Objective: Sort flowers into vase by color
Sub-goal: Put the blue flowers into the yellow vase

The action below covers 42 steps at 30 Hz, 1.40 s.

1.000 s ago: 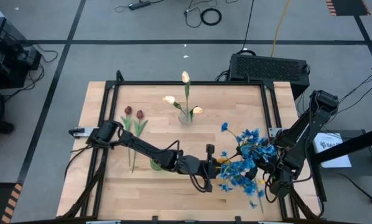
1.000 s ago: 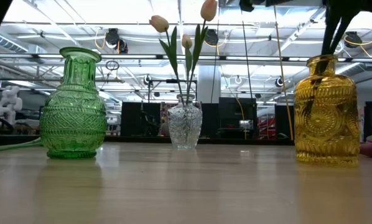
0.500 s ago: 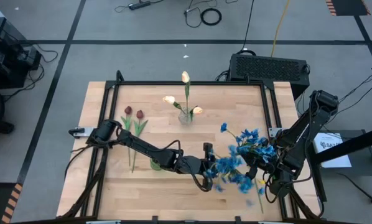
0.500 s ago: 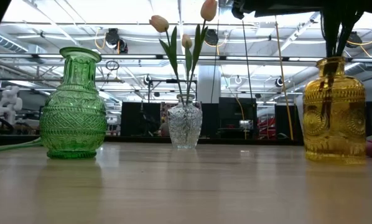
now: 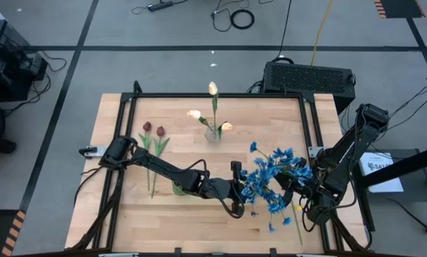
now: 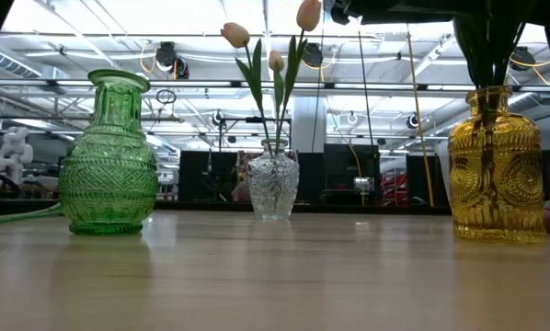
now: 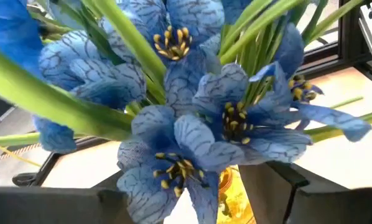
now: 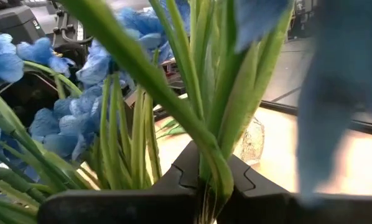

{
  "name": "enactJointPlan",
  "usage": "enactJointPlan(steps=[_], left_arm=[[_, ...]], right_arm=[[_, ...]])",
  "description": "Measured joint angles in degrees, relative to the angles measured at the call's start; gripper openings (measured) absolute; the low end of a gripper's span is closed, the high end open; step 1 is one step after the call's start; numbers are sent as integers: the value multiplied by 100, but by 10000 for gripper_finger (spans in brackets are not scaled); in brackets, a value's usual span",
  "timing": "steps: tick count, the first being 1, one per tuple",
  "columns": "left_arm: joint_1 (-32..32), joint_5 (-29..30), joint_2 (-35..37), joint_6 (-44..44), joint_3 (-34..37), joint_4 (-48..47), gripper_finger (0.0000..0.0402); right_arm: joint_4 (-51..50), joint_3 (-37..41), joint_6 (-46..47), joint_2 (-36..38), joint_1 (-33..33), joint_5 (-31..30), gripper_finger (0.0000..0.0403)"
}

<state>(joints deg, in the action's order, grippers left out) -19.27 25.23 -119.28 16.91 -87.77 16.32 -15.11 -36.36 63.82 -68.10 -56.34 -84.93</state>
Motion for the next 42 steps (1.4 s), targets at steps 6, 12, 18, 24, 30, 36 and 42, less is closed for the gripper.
enactJointPlan(steps=[6, 12, 18, 24, 30, 36, 42], left_arm=[[0, 57, 0, 0, 0, -131, 180], [-37, 75, 2, 1, 0, -410, 180], [-39, 126, 4, 2, 0, -426, 180], [-37, 227, 7, 3, 0, -494, 180], [-37, 228, 7, 5, 0, -491, 180], [-70, 267, 176, 42, 0, -568, 180], [-161, 357, 528, 13, 0, -984, 180]], right_arm=[[7, 0, -91, 2, -2, 139, 36], [28, 0, -206, 13, -7, 296, 117], [26, -67, -533, 17, -207, 308, 177], [24, -203, -845, 197, -379, 648, 217], [15, -210, -915, 420, -400, 851, 257], [-235, -212, -803, 634, -401, 1546, 298], [-611, -212, -637, 892, -402, 1885, 328]])
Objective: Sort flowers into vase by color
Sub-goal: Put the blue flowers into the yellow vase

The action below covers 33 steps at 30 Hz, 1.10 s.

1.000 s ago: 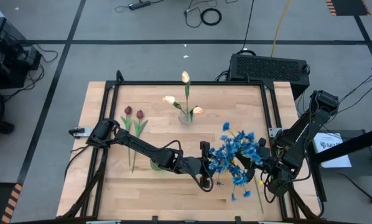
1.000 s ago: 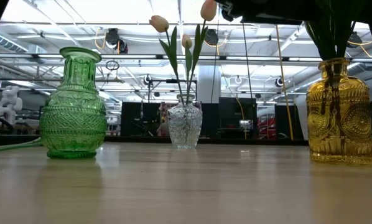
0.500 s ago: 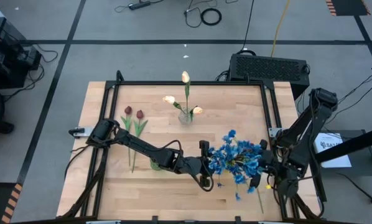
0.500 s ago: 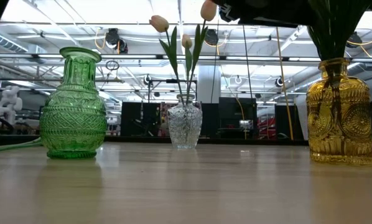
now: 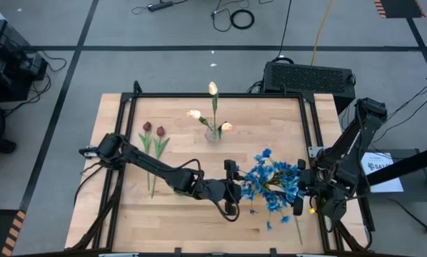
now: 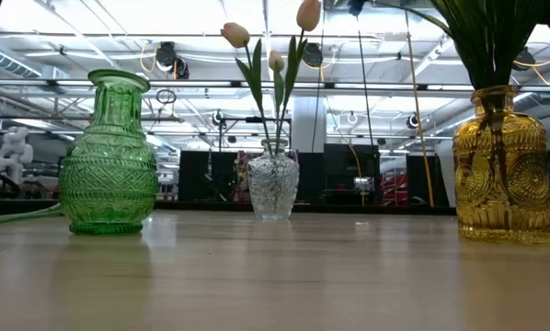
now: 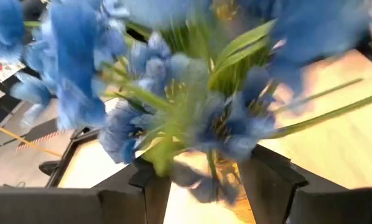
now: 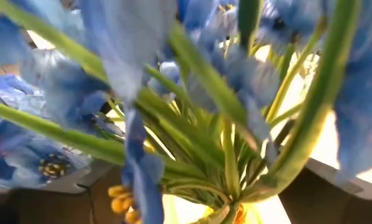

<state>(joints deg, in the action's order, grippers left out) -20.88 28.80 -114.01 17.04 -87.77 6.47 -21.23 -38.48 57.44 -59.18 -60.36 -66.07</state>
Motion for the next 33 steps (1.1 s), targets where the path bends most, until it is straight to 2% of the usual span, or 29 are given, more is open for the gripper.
enactJointPlan(steps=[4, 8, 11, 17, 21, 24, 28, 33], left_arm=[[-32, 0, 35, -7, 0, -54, 180], [-53, 11, 21, -144, 0, -376, 180], [-62, 70, 23, -445, 0, -694, 180], [-285, 335, 167, -475, 2, -926, 180], [-423, 514, 244, -611, 2, -1057, 180], [-530, 703, 261, -781, 2, -1233, 180], [-643, 775, 261, -1369, 2, -1496, 180], [-695, 802, 23, -2112, 0, -1471, 180]], right_arm=[[-16, 0, -167, 175, -3, 30, 331], [-99, -2, -190, 349, -31, 489, 329], [-423, -7, 80, 403, -68, 872, 329], [-1501, -7, 1033, 420, -186, 1450, 329], [-1660, -7, 1213, 420, -333, 1326, 319], [-1636, -7, 1084, 411, -461, 1014, 297], [-1629, -7, 944, 361, -581, 361, 242], [-1586, -7, 885, 159, -575, -102, 166]])
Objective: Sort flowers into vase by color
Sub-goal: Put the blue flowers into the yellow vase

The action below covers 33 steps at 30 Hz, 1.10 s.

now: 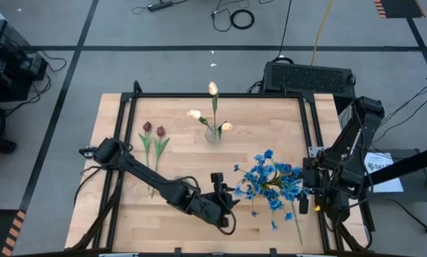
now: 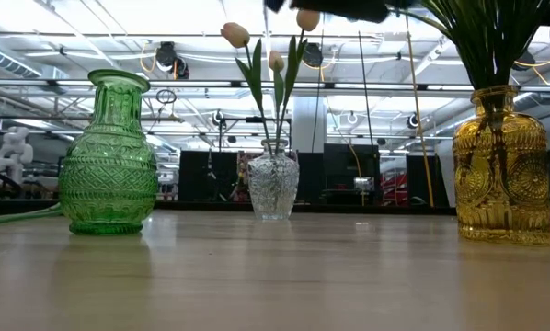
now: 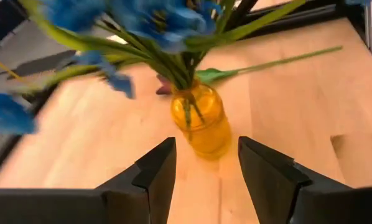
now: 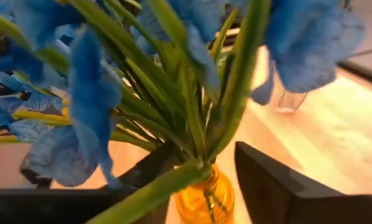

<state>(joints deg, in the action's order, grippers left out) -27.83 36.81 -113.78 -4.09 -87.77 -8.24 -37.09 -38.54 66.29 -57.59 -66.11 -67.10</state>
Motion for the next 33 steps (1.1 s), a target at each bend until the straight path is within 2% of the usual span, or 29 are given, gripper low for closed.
enactJointPlan(steps=[6, 12, 17, 23, 33], left_arm=[[-1, 113, -570, -353, 0, 720, 180], [65, 269, -1094, -276, 1, 1976, 180], [249, 271, -1415, -419, 0, 2289, 180], [389, 245, -1733, -596, 2, 2423, 180], [449, 224, -1729, -441, 2, 2610, 180]], right_arm=[[134, 0, -97, -249, 26, -320, 103], [148, 0, -121, -250, 59, -502, 53], [295, 0, -325, -262, 178, -486, 7], [376, 2, -420, -395, 306, -435, 7], [368, 2, -445, -489, 488, -128, 2]])
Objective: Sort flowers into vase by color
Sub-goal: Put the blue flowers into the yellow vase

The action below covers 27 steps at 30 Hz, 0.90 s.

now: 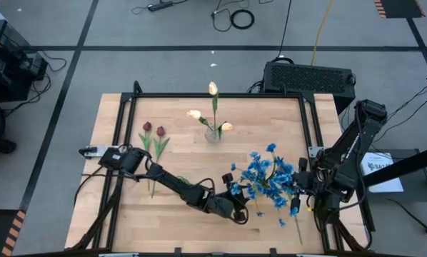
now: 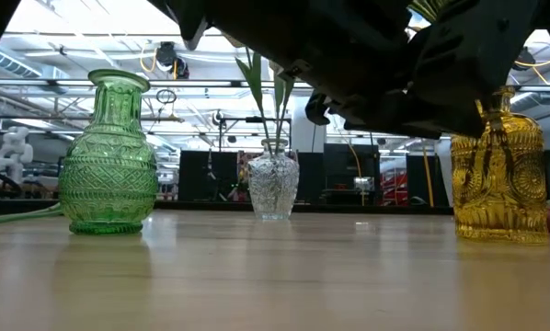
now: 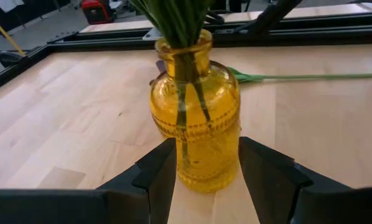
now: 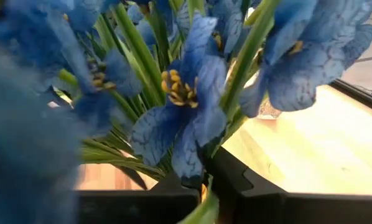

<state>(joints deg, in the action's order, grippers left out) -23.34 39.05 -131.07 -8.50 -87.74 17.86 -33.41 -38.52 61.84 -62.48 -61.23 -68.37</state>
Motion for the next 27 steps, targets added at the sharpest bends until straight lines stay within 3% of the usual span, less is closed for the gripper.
enactJointPlan(steps=[11, 17, 21, 27], left_arm=[[123, -151, -2, 38, 0, -32, 180], [114, -151, -2, 42, 0, -34, 180], [67, -147, -2, 42, 0, -70, 180], [-7, -44, -2, 189, 0, -85, 180]], right_arm=[[0, 0, 22, -140, 208, 438, 1], [9, 3, 53, -184, 231, 380, 13], [76, 7, 55, -173, 231, 407, 67], [108, 7, 129, -122, 229, 579, 194]])
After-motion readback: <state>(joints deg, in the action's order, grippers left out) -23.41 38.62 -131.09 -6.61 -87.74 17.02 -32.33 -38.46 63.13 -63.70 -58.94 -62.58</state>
